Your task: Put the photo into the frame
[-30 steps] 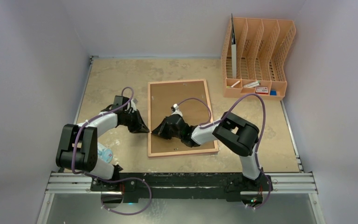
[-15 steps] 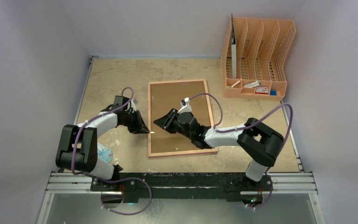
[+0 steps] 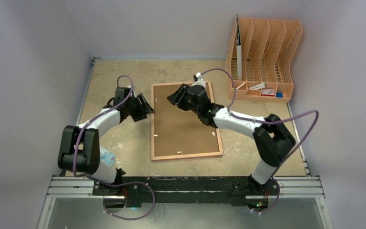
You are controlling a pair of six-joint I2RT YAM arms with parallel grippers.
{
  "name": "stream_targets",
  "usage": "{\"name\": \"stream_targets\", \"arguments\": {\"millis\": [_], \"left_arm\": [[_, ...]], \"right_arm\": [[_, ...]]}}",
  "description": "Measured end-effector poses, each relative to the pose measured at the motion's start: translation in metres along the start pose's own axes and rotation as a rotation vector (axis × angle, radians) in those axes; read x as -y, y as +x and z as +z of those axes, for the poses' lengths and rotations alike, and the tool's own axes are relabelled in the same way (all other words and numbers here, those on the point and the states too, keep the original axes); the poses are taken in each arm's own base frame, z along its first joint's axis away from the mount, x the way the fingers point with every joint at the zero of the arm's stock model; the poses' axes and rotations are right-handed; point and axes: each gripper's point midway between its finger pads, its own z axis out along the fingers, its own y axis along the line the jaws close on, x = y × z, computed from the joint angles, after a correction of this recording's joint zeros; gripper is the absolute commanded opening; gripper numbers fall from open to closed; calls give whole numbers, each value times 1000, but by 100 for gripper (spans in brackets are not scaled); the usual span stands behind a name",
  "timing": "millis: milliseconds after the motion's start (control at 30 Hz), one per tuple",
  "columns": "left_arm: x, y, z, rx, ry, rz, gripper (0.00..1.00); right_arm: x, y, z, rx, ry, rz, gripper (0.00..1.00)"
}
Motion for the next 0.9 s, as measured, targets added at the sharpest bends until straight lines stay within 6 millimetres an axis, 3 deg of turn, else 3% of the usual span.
{"name": "stream_targets", "arguments": {"millis": [100,233,400,533,767,900], "left_arm": [[2,-22,20,51,-5,-17,52],[-1,-35,44,82,0,-23,46],[-9,-36,64,78,-2,-20,25],[-10,-38,68,82,1,6,19],[-11,-40,69,82,-6,40,10],[-11,-41,70,82,-12,42,8]], "right_arm": [[4,-4,35,-24,32,-54,46],[13,6,76,-78,54,-110,46],[30,15,114,-124,72,-172,41],[39,13,140,-145,60,-204,36],[49,8,176,-161,39,-229,37],[55,14,189,-184,31,-225,38]]}}
